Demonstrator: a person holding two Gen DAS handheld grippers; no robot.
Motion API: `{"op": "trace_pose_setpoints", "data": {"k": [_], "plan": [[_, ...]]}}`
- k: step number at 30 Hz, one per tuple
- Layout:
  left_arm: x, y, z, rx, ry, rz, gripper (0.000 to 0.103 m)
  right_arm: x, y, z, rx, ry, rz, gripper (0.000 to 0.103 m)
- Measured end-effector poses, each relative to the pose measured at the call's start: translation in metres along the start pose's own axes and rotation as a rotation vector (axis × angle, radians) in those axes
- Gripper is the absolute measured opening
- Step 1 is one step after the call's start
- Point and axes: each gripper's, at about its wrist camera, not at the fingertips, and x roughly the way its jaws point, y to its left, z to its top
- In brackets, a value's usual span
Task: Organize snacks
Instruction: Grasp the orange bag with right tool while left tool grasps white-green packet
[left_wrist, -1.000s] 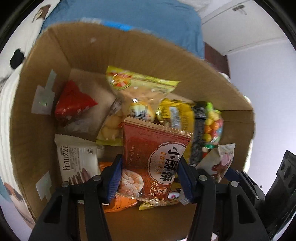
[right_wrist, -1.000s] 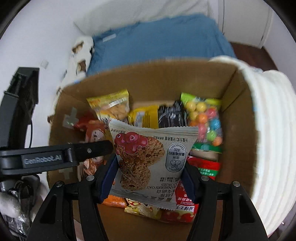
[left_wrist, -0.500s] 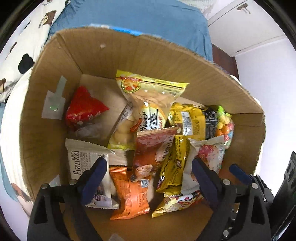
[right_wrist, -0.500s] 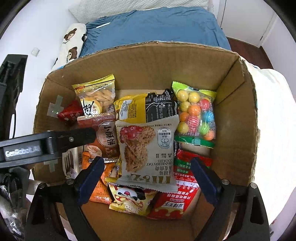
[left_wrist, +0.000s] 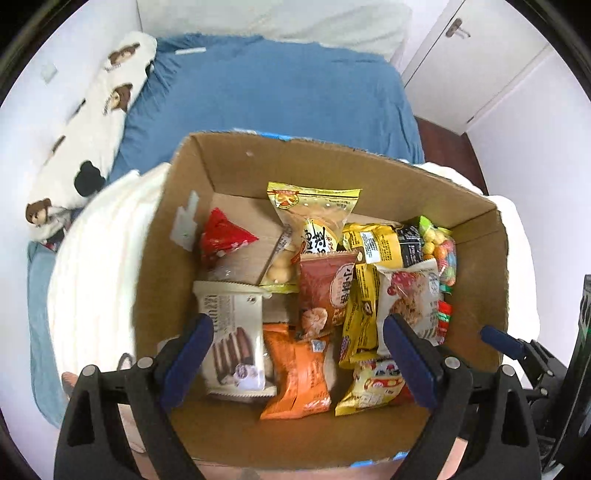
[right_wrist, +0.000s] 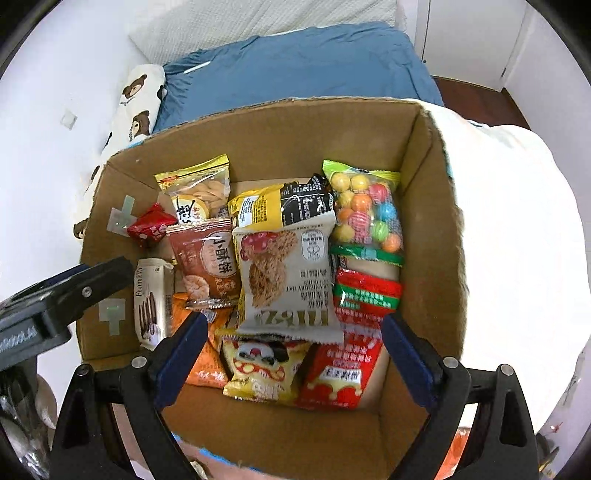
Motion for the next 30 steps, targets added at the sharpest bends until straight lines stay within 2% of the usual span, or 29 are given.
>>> {"op": "trace_pose_setpoints", "data": {"k": [6,9,17,30], "plan": [[-0.028,0.005,-0.021,0.035,-0.089,0.029,0.094,-0.025,0.01,-0.026,-0.008,-0.063,-0.006,0.097],[-0.043,0.006,-0.045,0.043,-0.141,0.04,0.094,-0.035,0.016,-0.043,-0.022,-0.09,-0.015,0.097],[-0.076,0.01,-0.09,0.053,-0.218,0.064,0.094,-0.068,0.03,-0.086,-0.043,-0.179,-0.025,0.097],[-0.13,-0.004,-0.165,0.101,-0.373,0.116,0.094,-0.131,0.039,-0.157,-0.05,-0.335,-0.03,0.097]]}}
